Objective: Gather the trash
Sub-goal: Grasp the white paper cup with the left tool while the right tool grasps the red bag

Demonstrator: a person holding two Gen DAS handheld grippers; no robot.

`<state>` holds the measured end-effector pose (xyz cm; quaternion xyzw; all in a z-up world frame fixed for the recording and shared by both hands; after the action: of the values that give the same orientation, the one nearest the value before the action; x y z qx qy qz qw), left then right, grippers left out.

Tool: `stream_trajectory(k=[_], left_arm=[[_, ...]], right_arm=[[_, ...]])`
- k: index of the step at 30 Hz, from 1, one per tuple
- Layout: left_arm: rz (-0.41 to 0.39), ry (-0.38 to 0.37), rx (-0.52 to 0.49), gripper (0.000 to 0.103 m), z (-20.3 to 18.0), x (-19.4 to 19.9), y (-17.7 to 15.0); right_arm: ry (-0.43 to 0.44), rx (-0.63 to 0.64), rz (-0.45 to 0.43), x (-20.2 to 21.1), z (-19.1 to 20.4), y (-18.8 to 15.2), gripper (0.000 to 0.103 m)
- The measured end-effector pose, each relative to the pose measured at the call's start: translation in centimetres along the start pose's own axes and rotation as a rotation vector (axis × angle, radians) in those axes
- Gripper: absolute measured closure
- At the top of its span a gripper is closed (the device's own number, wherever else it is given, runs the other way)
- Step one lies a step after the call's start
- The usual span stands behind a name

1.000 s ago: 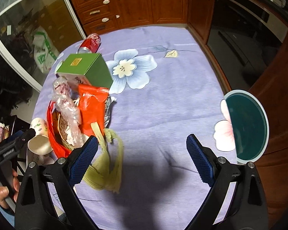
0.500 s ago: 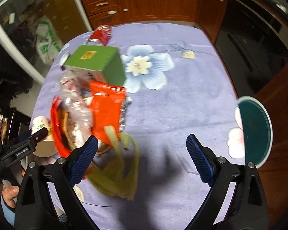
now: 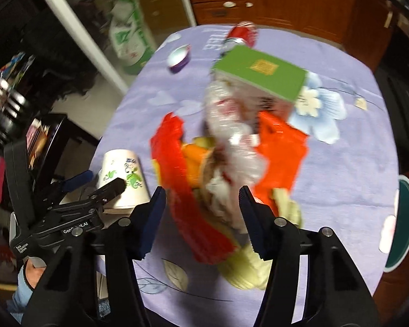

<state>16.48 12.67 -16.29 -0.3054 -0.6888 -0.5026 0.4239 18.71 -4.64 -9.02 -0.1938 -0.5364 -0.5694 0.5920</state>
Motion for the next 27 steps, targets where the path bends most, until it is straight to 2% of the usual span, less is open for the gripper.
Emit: stream_trajectory(k=[2, 6, 8, 9, 10, 14, 20, 22, 23, 27], left_arm=[[-0.009, -0.004, 0.011, 0.011, 0.5, 0.3, 0.0], [-0.022, 0.005, -0.002, 0.011, 0.6, 0.9, 0.0], [-0.025, 0.007, -0.007, 0.01, 0.7, 0.9, -0.1], [-0.025, 0.006, -0.008, 0.01, 0.7, 0.9, -0.1], [-0.023, 0.004, -0.006, 0.01, 0.8, 0.9, -0.2], [-0.012, -0.004, -0.013, 0.007, 0.2, 0.5, -0.2], [0.018, -0.025, -0.047, 0.005, -2.1, -0.9, -0.4], [0.019, -0.04, -0.058, 0.021, -2.9, -1.1, -0.5], [0.023, -0.065, -0.068, 0.042, -3.4, -1.1, -0.6], [-0.022, -0.024, -0.117, 0.048, -4.4, 0.1, -0.6]], right_arm=[[0.008, 0.025, 0.021, -0.8, 0.7, 0.0, 0.05], [0.02, 0.038, 0.078, -3.2, 1.2, -0.5, 0.063], [0.025, 0.038, 0.1, -4.0, 1.0, -0.8, 0.078], [0.025, 0.041, 0.104, -4.3, 1.0, -0.9, 0.094], [0.031, 0.043, 0.106, -4.3, 1.1, -1.0, 0.096], [0.047, 0.05, 0.055, -2.7, 1.3, -0.7, 0.099], [0.082, -0.005, -0.031, 1.2, 0.0, 0.3, 0.099], [0.091, -0.019, -0.056, 2.4, -0.5, 0.4, 0.099], [0.086, -0.019, -0.071, 3.1, -0.8, 0.5, 0.099], [0.084, -0.042, -0.121, 5.4, -2.1, 0.6, 0.099]])
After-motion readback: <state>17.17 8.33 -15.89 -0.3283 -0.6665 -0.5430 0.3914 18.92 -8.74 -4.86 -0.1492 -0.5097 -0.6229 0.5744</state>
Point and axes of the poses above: each gripper's, at about its wrist camera, not at the fingertips, and x roughly against the way its jaws point, z to its left, y to its top, the point moved 7 cm from there along -x, roughly the way its jaws point, and after that the axes turned 9 degrees about y, right-handed, at the moved point
